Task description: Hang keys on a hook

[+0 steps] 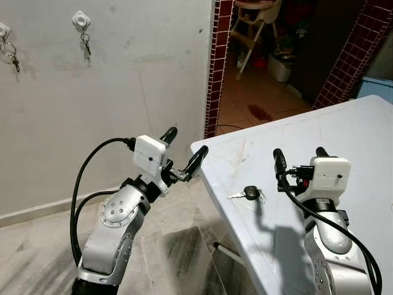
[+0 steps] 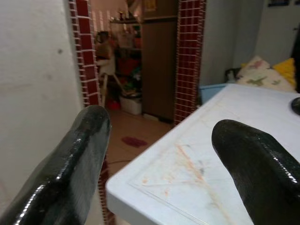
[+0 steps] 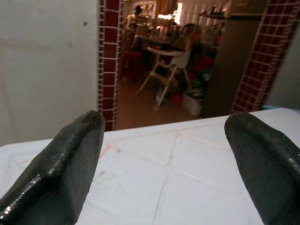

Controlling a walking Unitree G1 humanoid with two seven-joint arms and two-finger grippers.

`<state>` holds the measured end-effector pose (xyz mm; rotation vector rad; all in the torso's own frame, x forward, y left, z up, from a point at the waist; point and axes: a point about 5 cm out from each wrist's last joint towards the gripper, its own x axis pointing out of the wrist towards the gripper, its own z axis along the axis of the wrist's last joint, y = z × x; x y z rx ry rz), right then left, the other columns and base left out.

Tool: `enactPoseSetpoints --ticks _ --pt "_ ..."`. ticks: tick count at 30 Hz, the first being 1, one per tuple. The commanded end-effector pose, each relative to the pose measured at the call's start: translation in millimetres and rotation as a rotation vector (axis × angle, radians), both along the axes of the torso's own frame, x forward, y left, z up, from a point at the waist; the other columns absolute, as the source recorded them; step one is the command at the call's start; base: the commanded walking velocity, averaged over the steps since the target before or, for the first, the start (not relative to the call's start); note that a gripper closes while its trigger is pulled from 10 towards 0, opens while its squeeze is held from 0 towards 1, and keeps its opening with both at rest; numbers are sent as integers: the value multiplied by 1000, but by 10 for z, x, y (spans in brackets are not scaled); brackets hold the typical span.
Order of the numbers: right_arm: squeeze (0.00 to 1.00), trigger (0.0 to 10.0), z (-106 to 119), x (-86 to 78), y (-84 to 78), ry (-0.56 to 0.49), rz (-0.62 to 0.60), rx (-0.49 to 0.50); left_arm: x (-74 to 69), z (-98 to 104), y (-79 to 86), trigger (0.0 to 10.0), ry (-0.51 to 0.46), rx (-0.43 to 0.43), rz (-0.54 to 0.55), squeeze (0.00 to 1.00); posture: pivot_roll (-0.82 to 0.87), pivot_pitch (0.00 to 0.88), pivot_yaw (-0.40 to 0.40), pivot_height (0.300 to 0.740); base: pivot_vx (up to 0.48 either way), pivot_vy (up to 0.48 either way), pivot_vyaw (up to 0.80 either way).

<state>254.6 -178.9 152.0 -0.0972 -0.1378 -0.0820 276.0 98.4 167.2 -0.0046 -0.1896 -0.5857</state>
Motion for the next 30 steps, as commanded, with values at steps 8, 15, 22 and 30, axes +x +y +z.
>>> enactPoseSetpoints --ticks 8,15,22,30 --pt "0 0 368 46 108 -199 -39 -63 136 364 -181 0 -268 -28 12 0 44 0 -25 740 0 0 0" --pt "0 0 341 68 152 -178 -26 -42 172 308 -315 0 -88 -209 -81 0 41 0 -26 740 0 0 0" --pt "0 0 278 93 175 -147 -10 -13 147 220 -342 0 -17 -260 -117 0 47 0 -28 740 0 0 0" --pt "0 2980 91 100 196 -17 63 -3 92 30 -298 10000 110 -156 -151 0 53 0 -30 740 0 0 0"
